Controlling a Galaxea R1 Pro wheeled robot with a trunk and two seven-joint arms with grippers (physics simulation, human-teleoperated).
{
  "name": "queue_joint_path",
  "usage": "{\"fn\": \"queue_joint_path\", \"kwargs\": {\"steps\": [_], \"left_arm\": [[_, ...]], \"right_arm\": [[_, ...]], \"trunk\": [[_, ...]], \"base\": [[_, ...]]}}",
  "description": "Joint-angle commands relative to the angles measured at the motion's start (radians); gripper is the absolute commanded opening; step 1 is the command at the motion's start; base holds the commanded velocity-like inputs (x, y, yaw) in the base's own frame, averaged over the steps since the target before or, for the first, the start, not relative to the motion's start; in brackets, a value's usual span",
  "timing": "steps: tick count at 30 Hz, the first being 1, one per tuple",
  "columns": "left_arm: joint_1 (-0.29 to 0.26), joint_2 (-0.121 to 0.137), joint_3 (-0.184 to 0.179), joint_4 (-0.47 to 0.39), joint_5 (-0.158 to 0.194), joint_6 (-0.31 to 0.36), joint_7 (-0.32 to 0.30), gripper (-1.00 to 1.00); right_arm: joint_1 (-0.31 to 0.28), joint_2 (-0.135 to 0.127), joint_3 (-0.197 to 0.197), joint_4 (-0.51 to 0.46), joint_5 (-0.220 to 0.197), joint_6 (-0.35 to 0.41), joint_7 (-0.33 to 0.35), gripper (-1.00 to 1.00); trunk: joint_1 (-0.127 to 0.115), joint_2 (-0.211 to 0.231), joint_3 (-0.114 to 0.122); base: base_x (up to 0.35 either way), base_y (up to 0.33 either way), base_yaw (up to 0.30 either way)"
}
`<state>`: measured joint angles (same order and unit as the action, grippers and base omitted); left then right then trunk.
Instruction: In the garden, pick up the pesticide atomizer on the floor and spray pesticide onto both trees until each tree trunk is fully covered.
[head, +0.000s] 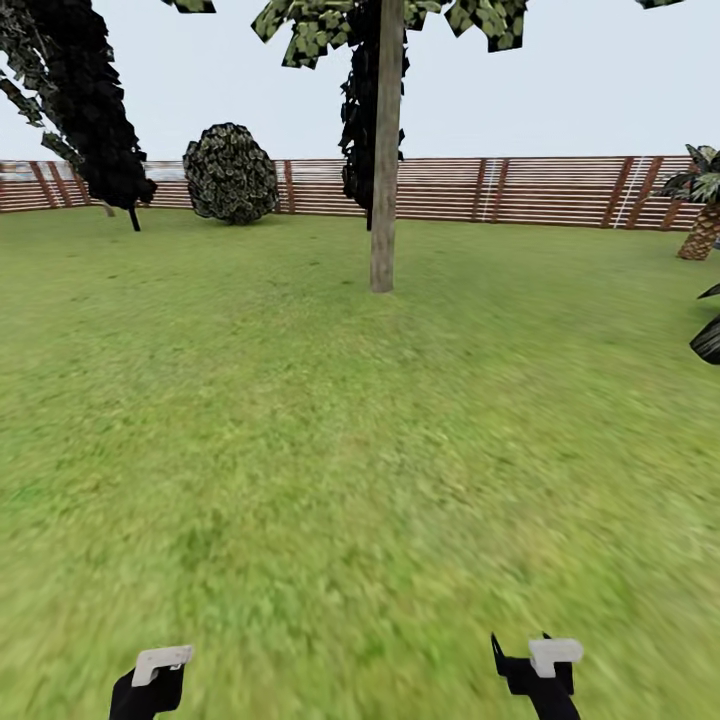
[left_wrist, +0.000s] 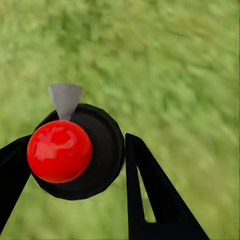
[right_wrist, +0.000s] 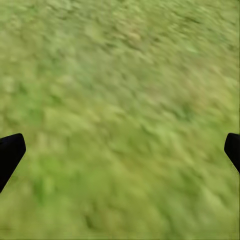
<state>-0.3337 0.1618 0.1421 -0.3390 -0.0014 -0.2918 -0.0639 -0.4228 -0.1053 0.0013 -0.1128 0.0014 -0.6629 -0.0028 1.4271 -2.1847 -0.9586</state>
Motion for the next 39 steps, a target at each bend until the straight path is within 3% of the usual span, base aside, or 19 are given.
{"fn": "queue_joint_path", "kwargs": {"steps": [1,39], "left_arm": [[-0.001,-0.001,0.007,0.001,0.000,-0.003,-0.007,-1.00],[-0.001,-0.001,0.007,0.000,0.000,-0.003,-0.007,-1.00]], "right_arm": [[-0.001,0.000,0.000,0.001,0.000,-0.003,0.000,1.00],[-0.001,0.000,0.000,0.000,0.000,-0.003,0.000,1.00]], "trunk": [[0.000,0.000,-0.001],[0.000,0.000,-0.001]], "base": [[0.339,0.000,0.000],[0.339,0.000,0.000]]}}
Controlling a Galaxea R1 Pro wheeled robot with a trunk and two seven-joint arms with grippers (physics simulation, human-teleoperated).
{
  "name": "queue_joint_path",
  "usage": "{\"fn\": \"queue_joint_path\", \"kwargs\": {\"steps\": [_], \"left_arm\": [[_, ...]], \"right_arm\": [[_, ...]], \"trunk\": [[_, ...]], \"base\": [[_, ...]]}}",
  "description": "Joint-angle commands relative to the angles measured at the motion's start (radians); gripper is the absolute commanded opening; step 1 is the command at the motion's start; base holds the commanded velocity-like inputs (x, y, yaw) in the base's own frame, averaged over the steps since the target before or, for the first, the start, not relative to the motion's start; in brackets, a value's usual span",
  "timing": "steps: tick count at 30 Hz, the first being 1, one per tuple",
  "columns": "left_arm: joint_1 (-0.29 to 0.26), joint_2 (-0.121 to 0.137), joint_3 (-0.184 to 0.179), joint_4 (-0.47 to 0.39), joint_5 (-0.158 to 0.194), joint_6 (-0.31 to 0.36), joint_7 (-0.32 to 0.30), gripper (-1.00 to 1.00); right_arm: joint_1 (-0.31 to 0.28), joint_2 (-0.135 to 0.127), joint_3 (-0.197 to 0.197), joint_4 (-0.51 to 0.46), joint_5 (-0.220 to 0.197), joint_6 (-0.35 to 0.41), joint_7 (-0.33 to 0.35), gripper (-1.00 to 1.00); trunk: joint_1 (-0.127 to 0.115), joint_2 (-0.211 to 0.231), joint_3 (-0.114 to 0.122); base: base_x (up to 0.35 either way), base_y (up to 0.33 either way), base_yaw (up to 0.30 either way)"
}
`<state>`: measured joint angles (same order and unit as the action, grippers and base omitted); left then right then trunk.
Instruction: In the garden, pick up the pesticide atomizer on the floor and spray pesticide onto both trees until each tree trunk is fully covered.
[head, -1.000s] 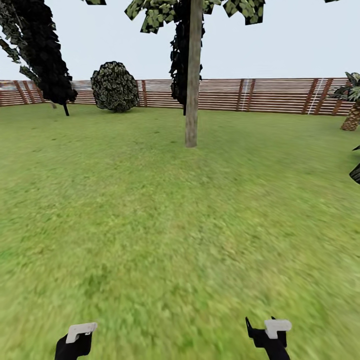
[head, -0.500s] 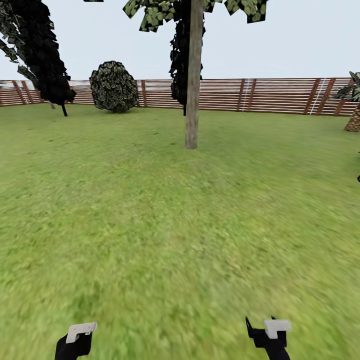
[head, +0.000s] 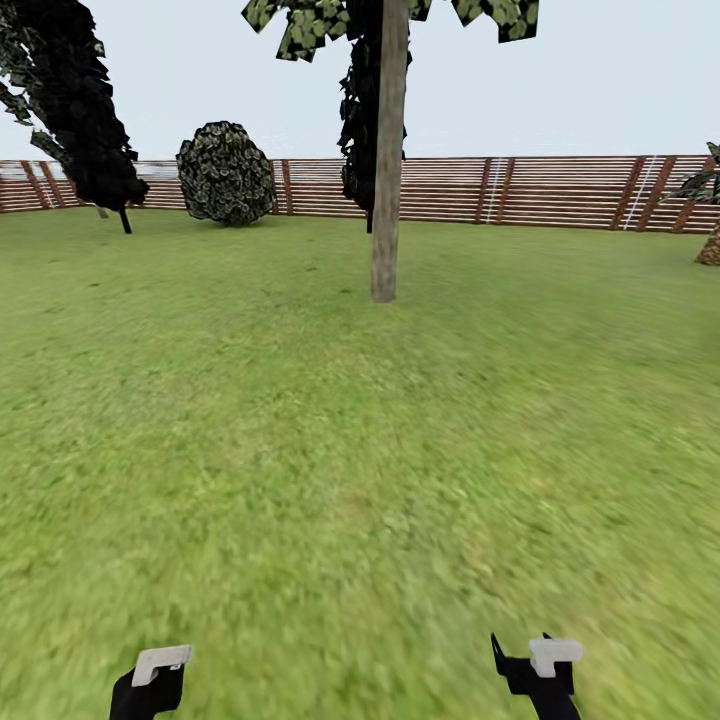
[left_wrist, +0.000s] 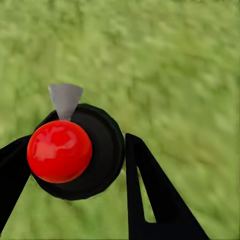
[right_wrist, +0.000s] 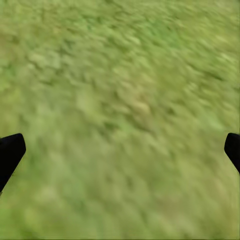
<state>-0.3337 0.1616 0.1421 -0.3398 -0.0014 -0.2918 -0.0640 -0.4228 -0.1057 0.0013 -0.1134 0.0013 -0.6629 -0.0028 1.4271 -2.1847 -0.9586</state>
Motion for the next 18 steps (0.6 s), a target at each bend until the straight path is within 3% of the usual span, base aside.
{"fn": "queue_joint_path", "kwargs": {"steps": [1,18], "left_arm": [[-0.001,-0.001,0.007,0.001,0.000,-0.003,-0.007,-1.00],[-0.001,0.000,0.007,0.001,0.000,-0.003,-0.007,-1.00]], "right_arm": [[-0.001,0.000,0.000,0.001,0.000,-0.003,0.000,1.00],[-0.001,0.000,0.000,0.001,0.000,-0.003,0.000,1.00]], "trunk": [[0.000,0.000,-0.001],[0.000,0.000,-0.001]], "base": [[0.339,0.000,0.000],[0.339,0.000,0.000]]}}
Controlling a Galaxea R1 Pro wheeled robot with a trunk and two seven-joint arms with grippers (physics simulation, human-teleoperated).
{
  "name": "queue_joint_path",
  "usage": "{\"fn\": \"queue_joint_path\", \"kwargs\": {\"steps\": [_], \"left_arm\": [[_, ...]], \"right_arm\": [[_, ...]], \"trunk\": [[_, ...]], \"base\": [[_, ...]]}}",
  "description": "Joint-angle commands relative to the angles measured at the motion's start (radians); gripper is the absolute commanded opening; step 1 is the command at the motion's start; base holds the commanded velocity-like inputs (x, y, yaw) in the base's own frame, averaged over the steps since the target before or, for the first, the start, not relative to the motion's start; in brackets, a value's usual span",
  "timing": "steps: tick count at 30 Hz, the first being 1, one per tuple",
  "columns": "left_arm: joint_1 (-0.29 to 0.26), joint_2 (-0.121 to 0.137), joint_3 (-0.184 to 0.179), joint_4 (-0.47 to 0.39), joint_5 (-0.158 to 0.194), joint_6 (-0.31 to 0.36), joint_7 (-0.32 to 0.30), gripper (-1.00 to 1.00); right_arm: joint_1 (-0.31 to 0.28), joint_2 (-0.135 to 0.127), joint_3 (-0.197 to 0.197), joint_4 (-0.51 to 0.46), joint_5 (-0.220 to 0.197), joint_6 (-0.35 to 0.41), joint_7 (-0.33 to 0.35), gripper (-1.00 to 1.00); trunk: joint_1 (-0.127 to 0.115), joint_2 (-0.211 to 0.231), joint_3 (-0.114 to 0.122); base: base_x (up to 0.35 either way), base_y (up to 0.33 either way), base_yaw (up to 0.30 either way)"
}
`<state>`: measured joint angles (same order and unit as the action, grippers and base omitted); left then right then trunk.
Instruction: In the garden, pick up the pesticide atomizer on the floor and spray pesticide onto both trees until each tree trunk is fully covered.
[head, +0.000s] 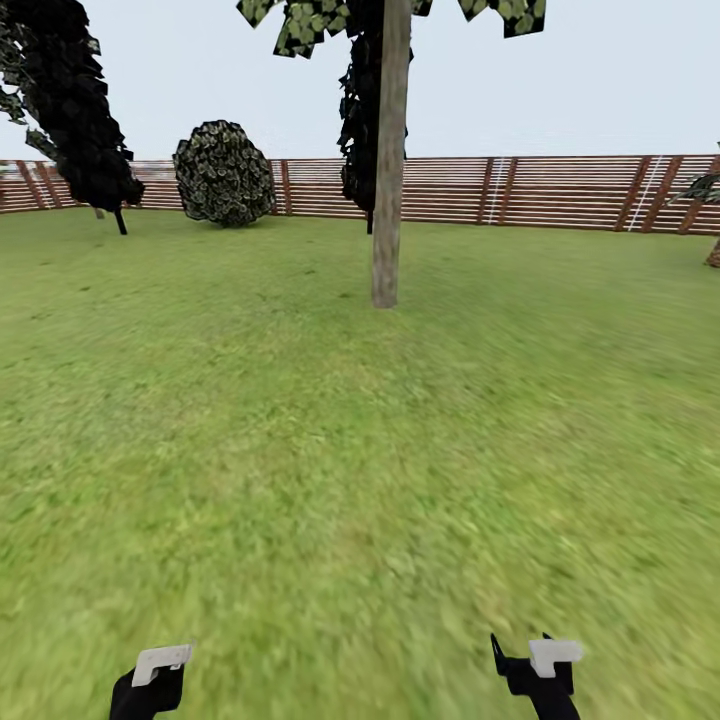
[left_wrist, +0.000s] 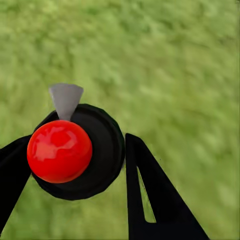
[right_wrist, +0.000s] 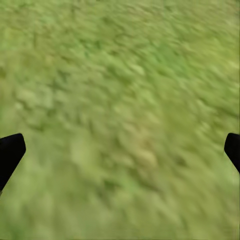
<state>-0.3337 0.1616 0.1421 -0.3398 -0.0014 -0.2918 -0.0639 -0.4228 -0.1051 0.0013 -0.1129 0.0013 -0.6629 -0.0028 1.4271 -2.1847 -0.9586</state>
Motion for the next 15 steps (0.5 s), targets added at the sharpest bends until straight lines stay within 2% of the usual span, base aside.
{"fn": "queue_joint_path", "kwargs": {"steps": [1,15], "left_arm": [[-0.001,-0.001,0.007,0.001,0.000,-0.003,-0.007,-1.00],[-0.001,0.001,0.007,0.001,0.000,-0.003,-0.007,-1.00]], "right_arm": [[-0.001,0.000,0.000,0.001,0.000,-0.003,0.000,1.00],[-0.001,-0.001,0.000,0.001,0.000,-0.003,-0.002,1.00]], "trunk": [[0.000,0.000,-0.001],[0.000,0.000,-0.001]], "base": [[0.339,0.000,0.000],[0.339,0.000,0.000]]}}
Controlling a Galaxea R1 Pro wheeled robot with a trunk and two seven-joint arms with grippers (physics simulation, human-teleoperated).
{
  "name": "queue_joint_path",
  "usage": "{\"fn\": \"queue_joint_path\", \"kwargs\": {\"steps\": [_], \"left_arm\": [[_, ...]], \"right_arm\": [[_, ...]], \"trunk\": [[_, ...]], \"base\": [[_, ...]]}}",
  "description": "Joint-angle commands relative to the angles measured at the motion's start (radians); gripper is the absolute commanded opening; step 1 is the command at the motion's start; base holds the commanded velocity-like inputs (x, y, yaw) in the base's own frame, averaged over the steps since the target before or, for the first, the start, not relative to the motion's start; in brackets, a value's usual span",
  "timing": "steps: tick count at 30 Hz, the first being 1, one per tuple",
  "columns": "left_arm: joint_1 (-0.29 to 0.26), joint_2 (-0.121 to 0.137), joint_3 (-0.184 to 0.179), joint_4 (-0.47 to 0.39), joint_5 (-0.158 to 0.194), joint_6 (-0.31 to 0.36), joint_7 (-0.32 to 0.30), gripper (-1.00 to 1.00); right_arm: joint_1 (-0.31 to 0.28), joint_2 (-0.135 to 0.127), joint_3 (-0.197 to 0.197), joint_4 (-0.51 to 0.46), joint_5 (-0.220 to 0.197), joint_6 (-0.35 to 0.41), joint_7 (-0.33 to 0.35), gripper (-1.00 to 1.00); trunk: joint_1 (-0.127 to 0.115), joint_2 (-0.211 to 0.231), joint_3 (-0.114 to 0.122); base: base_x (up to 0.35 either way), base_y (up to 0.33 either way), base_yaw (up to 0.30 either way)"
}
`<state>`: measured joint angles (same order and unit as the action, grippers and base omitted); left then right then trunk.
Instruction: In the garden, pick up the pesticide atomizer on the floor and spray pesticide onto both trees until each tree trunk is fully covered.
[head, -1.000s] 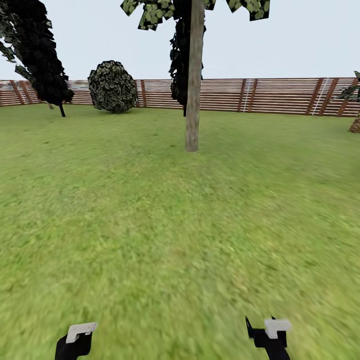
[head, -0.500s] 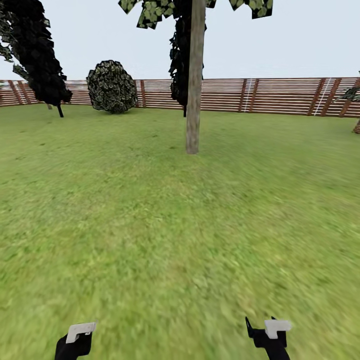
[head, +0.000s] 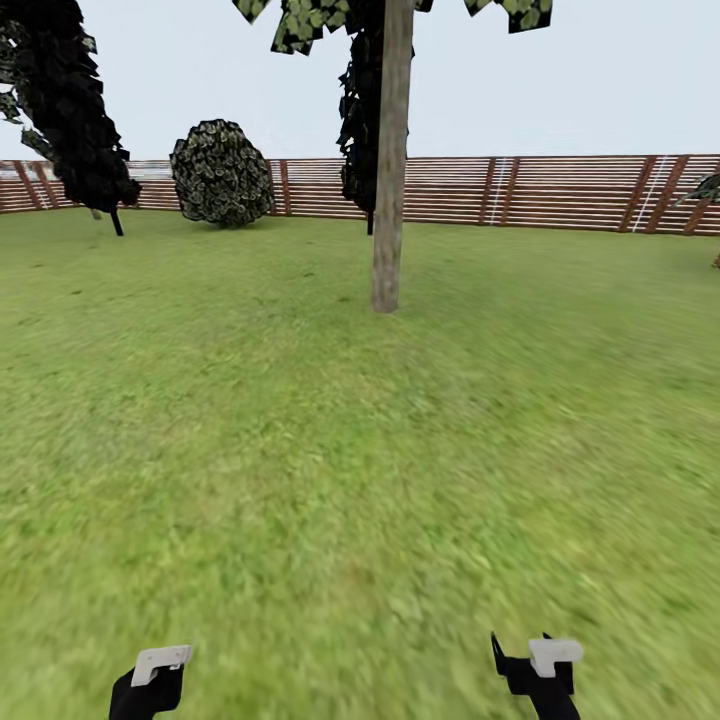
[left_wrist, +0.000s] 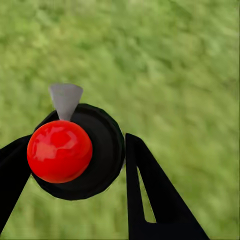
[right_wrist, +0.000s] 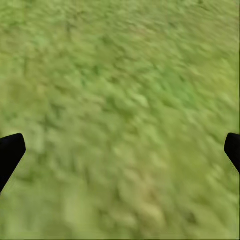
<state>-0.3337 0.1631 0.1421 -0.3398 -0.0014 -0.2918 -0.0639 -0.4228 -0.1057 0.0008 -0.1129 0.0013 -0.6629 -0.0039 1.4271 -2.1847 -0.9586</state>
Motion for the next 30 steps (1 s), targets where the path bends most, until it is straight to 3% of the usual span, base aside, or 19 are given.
{"fn": "queue_joint_path", "kwargs": {"steps": [1,30], "left_arm": [[-0.001,-0.001,0.007,0.001,0.000,-0.003,-0.007,-1.00],[-0.001,-0.002,0.007,0.001,0.000,-0.003,-0.007,-1.00]], "right_arm": [[-0.001,0.000,0.000,0.001,0.000,-0.003,0.000,1.00],[-0.001,0.000,0.001,0.001,0.000,-0.003,-0.001,1.00]], "trunk": [[0.000,0.000,-0.001],[0.000,0.000,-0.001]], "base": [[0.339,0.000,0.000],[0.339,0.000,0.000]]}}
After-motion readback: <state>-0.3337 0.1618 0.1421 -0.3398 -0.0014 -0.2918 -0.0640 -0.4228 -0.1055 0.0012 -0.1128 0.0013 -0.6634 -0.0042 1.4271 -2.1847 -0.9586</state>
